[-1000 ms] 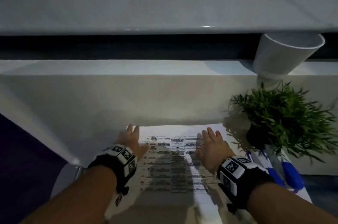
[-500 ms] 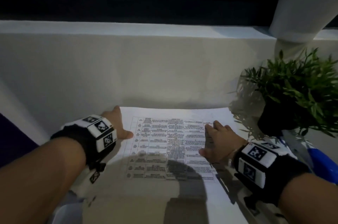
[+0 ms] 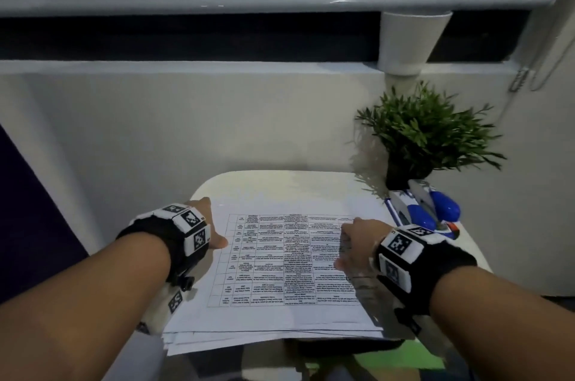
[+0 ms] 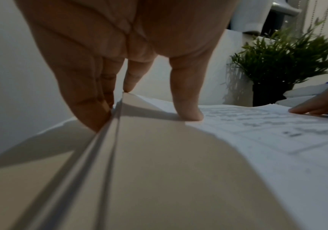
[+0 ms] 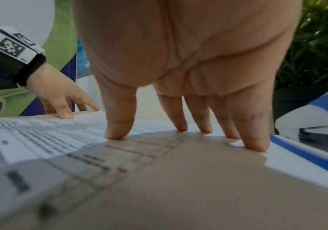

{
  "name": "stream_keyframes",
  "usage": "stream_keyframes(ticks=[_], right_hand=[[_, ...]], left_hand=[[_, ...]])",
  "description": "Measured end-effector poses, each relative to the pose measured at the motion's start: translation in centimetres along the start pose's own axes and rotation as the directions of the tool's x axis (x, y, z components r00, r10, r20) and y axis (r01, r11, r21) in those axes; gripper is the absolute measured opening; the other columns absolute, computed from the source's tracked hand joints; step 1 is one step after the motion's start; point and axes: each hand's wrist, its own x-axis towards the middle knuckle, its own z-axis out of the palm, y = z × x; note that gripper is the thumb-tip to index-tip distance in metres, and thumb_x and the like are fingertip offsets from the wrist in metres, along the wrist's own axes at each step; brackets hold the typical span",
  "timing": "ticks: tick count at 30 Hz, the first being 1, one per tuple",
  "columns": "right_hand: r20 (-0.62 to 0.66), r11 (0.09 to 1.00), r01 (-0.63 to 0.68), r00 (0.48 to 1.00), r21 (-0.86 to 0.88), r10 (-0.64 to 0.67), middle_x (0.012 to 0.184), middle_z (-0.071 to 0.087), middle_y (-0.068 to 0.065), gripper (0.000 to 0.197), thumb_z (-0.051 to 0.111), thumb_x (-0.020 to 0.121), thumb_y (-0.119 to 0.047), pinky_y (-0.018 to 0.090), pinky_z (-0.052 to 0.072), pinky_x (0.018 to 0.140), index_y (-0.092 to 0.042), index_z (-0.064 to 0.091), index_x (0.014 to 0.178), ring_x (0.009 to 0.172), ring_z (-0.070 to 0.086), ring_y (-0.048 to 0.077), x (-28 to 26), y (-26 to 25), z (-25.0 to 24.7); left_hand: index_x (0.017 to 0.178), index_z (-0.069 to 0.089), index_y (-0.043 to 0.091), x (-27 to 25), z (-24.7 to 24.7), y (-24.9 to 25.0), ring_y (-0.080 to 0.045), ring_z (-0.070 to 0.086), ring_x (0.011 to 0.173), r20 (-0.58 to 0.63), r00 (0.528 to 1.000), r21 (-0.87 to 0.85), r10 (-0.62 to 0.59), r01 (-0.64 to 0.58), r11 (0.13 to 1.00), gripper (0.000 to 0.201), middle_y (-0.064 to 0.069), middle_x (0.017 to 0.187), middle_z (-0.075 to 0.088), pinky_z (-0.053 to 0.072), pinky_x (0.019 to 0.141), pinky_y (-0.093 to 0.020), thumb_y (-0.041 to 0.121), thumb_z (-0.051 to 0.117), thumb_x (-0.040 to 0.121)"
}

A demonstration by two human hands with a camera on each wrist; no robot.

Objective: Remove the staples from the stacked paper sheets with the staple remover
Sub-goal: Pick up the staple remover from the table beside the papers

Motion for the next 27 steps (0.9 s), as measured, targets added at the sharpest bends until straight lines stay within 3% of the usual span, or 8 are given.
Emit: stream_keyframes(ticks=[4,6,10,12,14,19,22,27], right_hand=[[-0.026,0.999,-0.030,0.999,0.031,0.031,0.126,0.051,0.009,0.060,0.062,0.083,-0.052,0.038,0.048,0.090,-0.013,0.050,0.126,0.112,0.056,0.028,-2.2,0.5,1.8],[-0.025,0.998,-0.039,0.999,0.049,0.040,0.134,0.044,0.009,0.067,0.061,0.083,-0.054,0.040,0.045,0.097,-0.013,0.043,0.133,0.120,0.051,0.030,-2.6,0.8,2.4],[-0.035,0.996,-0.047,0.998,0.072,0.049,0.143,0.038,0.010,0.076,0.059,0.083,-0.058,0.042,0.042,0.103,-0.014,0.035,0.140,0.126,0.046,0.031,-2.7,1.1,2.4],[-0.036,0.997,-0.040,0.998,0.060,0.042,0.144,0.038,0.010,0.074,0.059,0.085,-0.056,0.040,0.041,0.103,-0.014,0.035,0.141,0.127,0.045,0.031,-2.8,1.0,2.2],[-0.029,0.998,-0.030,0.999,0.057,0.031,0.144,0.038,0.011,0.073,0.059,0.086,-0.054,0.039,0.042,0.102,-0.013,0.036,0.141,0.127,0.046,0.030,-2.9,0.9,2.0],[-0.062,0.996,-0.010,0.998,0.093,0.016,0.124,0.060,0.010,0.055,0.060,0.086,-0.051,0.034,0.049,0.090,-0.009,0.058,0.120,0.111,0.058,0.026,-3.0,1.1,1.6],[-0.162,0.970,-0.041,0.984,0.240,0.081,0.127,0.059,0.004,0.047,0.057,0.090,-0.043,0.030,0.046,0.092,-0.012,0.058,0.126,0.116,0.055,0.023,-3.8,2.4,0.6],[-0.340,0.843,-0.198,0.851,0.500,0.401,0.093,0.065,0.006,0.014,0.058,0.087,-0.023,0.027,0.045,0.071,-0.015,0.068,0.093,0.092,0.060,0.025,-5.7,8.3,-1.2]], left_hand=[[0.110,0.044,0.015,-2.2,0.9,0.7,-0.022,0.057,0.085,-0.010,1.000,-0.007,-0.017,0.017,1.000,0.069,0.000,0.092,0.057,0.047,0.077,-0.030,0.058,0.072,0.064],[0.114,0.042,0.016,-2.9,1.2,1.1,-0.023,0.058,0.093,-0.003,0.999,-0.001,-0.037,0.037,0.999,0.071,0.000,0.102,0.059,0.048,0.083,-0.033,0.060,0.069,0.067],[0.113,0.040,0.018,-2.1,2.1,0.8,-0.024,0.058,0.086,-0.015,0.999,-0.013,-0.040,0.040,0.999,0.074,0.002,0.084,0.048,0.050,0.083,-0.043,0.068,0.060,0.062],[0.118,0.037,0.018,-1.8,2.4,0.8,-0.029,0.058,0.094,-0.025,0.999,0.010,-0.046,0.046,0.999,0.079,-0.001,0.091,0.048,0.049,0.082,-0.046,0.068,0.058,0.060],[0.129,0.028,0.021,-4.2,0.6,2.1,-0.031,0.049,0.113,-0.073,0.996,0.033,-0.042,0.045,0.998,0.081,-0.003,0.117,0.043,0.045,0.089,-0.046,0.059,0.062,0.066],[0.144,0.025,0.019,-8.3,-4.3,8.1,-0.023,0.040,0.129,-0.125,0.971,-0.101,0.206,-0.219,0.971,0.077,-0.002,0.143,0.037,0.034,0.106,-0.036,0.050,0.061,0.083],[0.139,0.039,0.022,-9.9,-5.0,11.5,-0.012,0.048,0.121,-0.078,0.926,-0.336,0.369,-0.373,0.865,0.067,0.006,0.135,0.051,0.034,0.097,-0.023,0.045,0.065,0.082],[0.137,0.044,0.019,-9.5,-3.6,14.2,-0.013,0.048,0.122,0.022,0.906,-0.262,0.424,-0.404,0.877,0.064,0.004,0.134,0.052,0.033,0.102,-0.024,0.045,0.064,0.083]])
